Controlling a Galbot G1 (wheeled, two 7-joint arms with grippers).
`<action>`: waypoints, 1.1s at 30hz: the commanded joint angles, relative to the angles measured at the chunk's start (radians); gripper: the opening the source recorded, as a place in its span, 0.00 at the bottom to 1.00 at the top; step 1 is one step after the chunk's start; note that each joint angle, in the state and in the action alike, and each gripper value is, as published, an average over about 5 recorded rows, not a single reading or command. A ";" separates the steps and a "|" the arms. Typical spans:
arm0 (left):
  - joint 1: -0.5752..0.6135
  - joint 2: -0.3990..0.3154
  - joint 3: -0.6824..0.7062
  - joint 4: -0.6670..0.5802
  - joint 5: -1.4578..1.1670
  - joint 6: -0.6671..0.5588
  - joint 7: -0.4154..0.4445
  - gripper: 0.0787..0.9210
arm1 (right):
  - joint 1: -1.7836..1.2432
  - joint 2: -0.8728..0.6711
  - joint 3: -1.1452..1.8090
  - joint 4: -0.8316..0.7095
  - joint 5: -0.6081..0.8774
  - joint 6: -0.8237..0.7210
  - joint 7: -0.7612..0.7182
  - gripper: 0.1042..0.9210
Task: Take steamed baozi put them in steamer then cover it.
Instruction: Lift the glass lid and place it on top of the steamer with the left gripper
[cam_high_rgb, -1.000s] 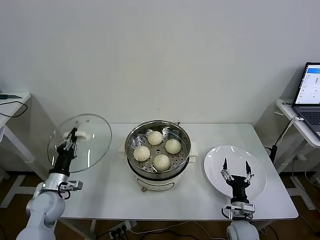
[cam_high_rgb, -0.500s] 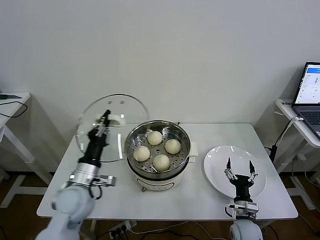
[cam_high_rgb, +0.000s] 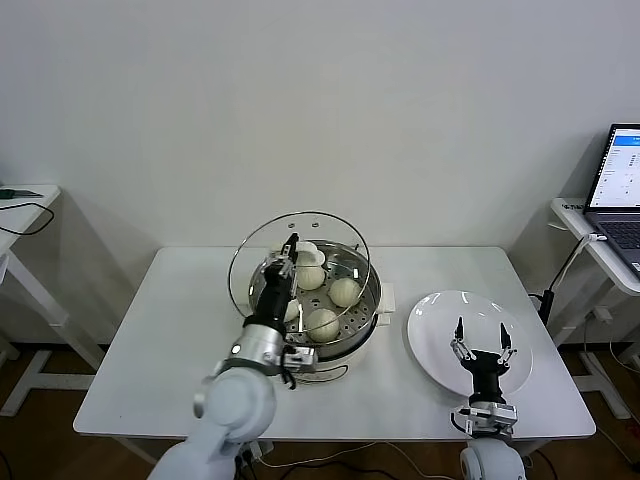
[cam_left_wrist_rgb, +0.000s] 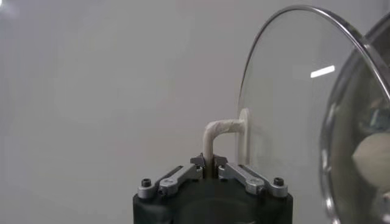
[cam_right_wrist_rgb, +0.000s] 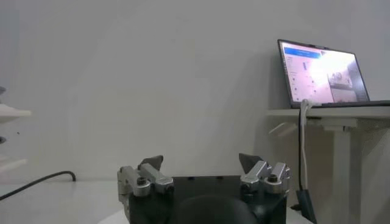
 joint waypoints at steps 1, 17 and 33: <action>-0.081 -0.080 0.122 0.129 0.161 0.107 0.111 0.14 | 0.009 0.006 -0.004 -0.010 -0.003 -0.003 0.001 0.88; -0.066 -0.126 0.096 0.205 0.222 0.098 0.103 0.14 | 0.018 0.004 -0.011 -0.027 -0.008 -0.003 -0.003 0.88; -0.064 -0.155 0.096 0.235 0.229 0.088 0.091 0.14 | 0.021 -0.001 -0.013 -0.030 -0.009 -0.002 -0.007 0.88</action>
